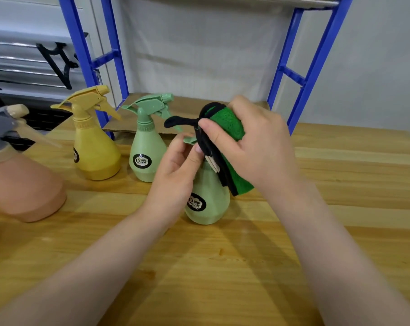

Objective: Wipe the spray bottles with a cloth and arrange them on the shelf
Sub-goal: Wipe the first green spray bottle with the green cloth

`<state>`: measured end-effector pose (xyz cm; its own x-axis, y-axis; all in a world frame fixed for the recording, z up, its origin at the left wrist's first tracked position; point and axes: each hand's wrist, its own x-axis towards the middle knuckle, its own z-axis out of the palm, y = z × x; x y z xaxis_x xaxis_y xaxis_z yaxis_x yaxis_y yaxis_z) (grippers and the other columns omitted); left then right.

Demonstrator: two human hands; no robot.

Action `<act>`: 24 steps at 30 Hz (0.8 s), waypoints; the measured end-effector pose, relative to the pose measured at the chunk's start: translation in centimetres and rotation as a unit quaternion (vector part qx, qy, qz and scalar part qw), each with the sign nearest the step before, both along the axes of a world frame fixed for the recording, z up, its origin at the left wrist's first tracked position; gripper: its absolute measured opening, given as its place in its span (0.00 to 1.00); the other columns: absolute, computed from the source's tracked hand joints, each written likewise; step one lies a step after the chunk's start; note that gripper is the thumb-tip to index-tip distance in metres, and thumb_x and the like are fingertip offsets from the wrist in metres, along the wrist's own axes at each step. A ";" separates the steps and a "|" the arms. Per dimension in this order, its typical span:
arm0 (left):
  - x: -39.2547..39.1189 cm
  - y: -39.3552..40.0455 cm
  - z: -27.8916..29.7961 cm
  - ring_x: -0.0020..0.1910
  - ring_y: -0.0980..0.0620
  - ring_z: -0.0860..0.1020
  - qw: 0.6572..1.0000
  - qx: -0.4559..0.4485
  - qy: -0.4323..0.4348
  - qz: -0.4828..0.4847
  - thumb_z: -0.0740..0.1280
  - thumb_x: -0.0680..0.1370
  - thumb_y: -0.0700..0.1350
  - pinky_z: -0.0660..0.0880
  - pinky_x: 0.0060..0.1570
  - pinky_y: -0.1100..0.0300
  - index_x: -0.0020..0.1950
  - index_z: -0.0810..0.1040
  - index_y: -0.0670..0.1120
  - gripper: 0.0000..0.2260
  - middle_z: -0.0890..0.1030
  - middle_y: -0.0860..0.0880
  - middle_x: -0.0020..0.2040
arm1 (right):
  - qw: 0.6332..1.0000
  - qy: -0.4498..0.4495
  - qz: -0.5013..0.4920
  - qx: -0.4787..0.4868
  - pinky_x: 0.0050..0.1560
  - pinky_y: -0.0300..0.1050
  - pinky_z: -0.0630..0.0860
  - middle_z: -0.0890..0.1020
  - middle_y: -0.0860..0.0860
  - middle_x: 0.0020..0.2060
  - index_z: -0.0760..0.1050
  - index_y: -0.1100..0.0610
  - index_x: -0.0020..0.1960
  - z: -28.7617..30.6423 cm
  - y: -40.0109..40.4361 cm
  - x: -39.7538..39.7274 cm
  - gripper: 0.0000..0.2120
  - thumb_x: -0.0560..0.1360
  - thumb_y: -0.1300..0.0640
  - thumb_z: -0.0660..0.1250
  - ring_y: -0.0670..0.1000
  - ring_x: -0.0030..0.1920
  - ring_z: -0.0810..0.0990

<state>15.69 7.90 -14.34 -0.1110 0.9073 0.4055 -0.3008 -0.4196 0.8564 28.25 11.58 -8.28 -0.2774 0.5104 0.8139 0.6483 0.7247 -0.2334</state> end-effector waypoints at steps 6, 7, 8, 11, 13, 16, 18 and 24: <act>0.1 -0.1 -0.2 0.47 0.55 0.77 0.999 0.017 0.031 0.041 0.60 0.80 0.45 0.75 0.48 0.63 0.52 0.73 0.42 0.07 0.79 0.50 0.46 | 0.972 0.225 0.000 -0.059 0.33 0.37 0.65 0.68 0.40 0.26 0.68 0.53 0.36 -1.2 0.0 -2.0 0.17 0.80 0.47 0.64 0.44 0.31 0.69; 0.1 -0.1 -0.3 0.48 0.55 0.77 0.998 0.016 0.034 0.045 0.60 0.80 0.46 0.75 0.48 0.63 0.52 0.74 0.43 0.08 0.79 0.49 0.47 | 0.956 0.278 0.014 -0.098 0.33 0.35 0.67 0.69 0.40 0.25 0.67 0.52 0.34 -1.3 0.1 -2.2 0.17 0.80 0.48 0.64 0.42 0.30 0.70; 0.1 -0.1 -0.3 0.48 0.54 0.77 0.998 0.014 0.036 0.049 0.60 0.80 0.47 0.76 0.49 0.62 0.53 0.74 0.43 0.08 0.79 0.49 0.48 | 0.936 0.323 0.033 -0.137 0.34 0.35 0.67 0.70 0.40 0.25 0.66 0.50 0.33 -1.3 0.2 -2.3 0.18 0.80 0.48 0.65 0.41 0.30 0.70; 0.0 -0.1 -0.3 0.48 0.55 0.78 0.997 0.013 0.049 0.059 0.60 0.81 0.46 0.76 0.50 0.61 0.52 0.74 0.45 0.07 0.80 0.50 0.48 | 0.904 0.360 0.097 -0.209 0.36 0.41 0.71 0.73 0.41 0.26 0.69 0.50 0.32 -1.4 0.2 -2.1 0.17 0.78 0.49 0.68 0.42 0.30 0.71; -0.1 0.0 -0.3 0.47 0.57 0.78 0.997 0.014 0.051 0.056 0.60 0.82 0.45 0.75 0.48 0.63 0.51 0.74 0.45 0.05 0.80 0.53 0.45 | 0.921 0.303 0.113 -0.218 0.37 0.40 0.73 0.77 0.40 0.28 0.74 0.50 0.36 -1.4 0.2 -1.4 0.12 0.76 0.49 0.71 0.42 0.32 0.75; -0.3 0.2 -0.4 0.47 0.54 0.77 0.998 0.013 0.048 0.046 0.60 0.81 0.45 0.75 0.50 0.60 0.50 0.73 0.46 0.04 0.79 0.50 0.46 | 0.937 0.209 0.119 -0.252 0.41 0.45 0.78 0.83 0.42 0.35 0.79 0.54 0.43 -1.0 0.6 -0.2 0.17 0.70 0.39 0.70 0.44 0.37 0.81; -0.3 0.3 -0.4 0.48 0.53 0.76 0.998 0.014 0.049 0.038 0.59 0.81 0.45 0.75 0.51 0.58 0.51 0.73 0.46 0.05 0.78 0.49 0.47 | 0.942 0.176 0.113 -0.261 0.44 0.51 0.79 0.84 0.47 0.37 0.80 0.56 0.45 -0.9 0.7 0.1 0.24 0.68 0.35 0.68 0.48 0.40 0.82; -0.3 0.2 -0.3 0.47 0.59 0.78 0.998 0.025 0.049 0.017 0.59 0.82 0.45 0.75 0.48 0.65 0.51 0.74 0.49 0.05 0.81 0.56 0.46 | 0.932 0.282 0.115 -0.195 0.34 0.42 0.69 0.72 0.43 0.27 0.70 0.55 0.34 -2.0 0.4 -1.0 0.18 0.80 0.49 0.64 0.43 0.30 0.70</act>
<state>15.40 8.13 -14.67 -0.0982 0.8823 0.4603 -0.2018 -0.4706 0.8589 27.23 12.02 -10.31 -0.0006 0.7774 0.6290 0.1807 0.6187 -0.7645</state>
